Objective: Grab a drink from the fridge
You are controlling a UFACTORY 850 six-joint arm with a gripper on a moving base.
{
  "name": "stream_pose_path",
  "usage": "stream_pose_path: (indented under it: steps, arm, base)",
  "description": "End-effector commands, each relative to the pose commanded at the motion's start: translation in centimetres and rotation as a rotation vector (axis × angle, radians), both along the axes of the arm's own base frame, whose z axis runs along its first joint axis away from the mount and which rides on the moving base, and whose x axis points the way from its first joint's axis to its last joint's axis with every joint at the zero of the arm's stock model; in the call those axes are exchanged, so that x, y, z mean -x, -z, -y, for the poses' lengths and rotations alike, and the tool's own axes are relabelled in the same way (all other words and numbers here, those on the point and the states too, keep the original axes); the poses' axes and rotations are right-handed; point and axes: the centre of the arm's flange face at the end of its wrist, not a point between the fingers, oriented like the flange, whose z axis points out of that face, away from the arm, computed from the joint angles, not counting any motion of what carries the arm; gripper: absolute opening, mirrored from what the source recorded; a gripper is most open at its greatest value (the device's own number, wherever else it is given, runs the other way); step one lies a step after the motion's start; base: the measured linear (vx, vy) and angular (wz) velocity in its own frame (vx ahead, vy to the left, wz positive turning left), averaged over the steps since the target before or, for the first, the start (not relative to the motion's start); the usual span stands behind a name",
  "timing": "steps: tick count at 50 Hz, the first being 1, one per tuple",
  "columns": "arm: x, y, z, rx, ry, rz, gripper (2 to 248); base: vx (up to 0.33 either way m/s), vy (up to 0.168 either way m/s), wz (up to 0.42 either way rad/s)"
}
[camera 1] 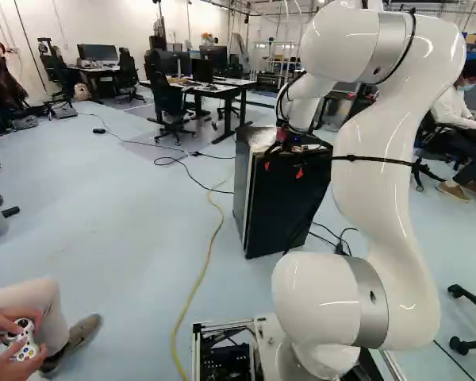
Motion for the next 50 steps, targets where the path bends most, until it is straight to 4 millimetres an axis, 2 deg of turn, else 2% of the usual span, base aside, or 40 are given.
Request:
stream_pose_path:
  steps: [50]
  arm:
    - [-0.84,-0.08,0.24,0.031,0.008,0.077,247]
  base:
    - [0.0,0.0,0.0]
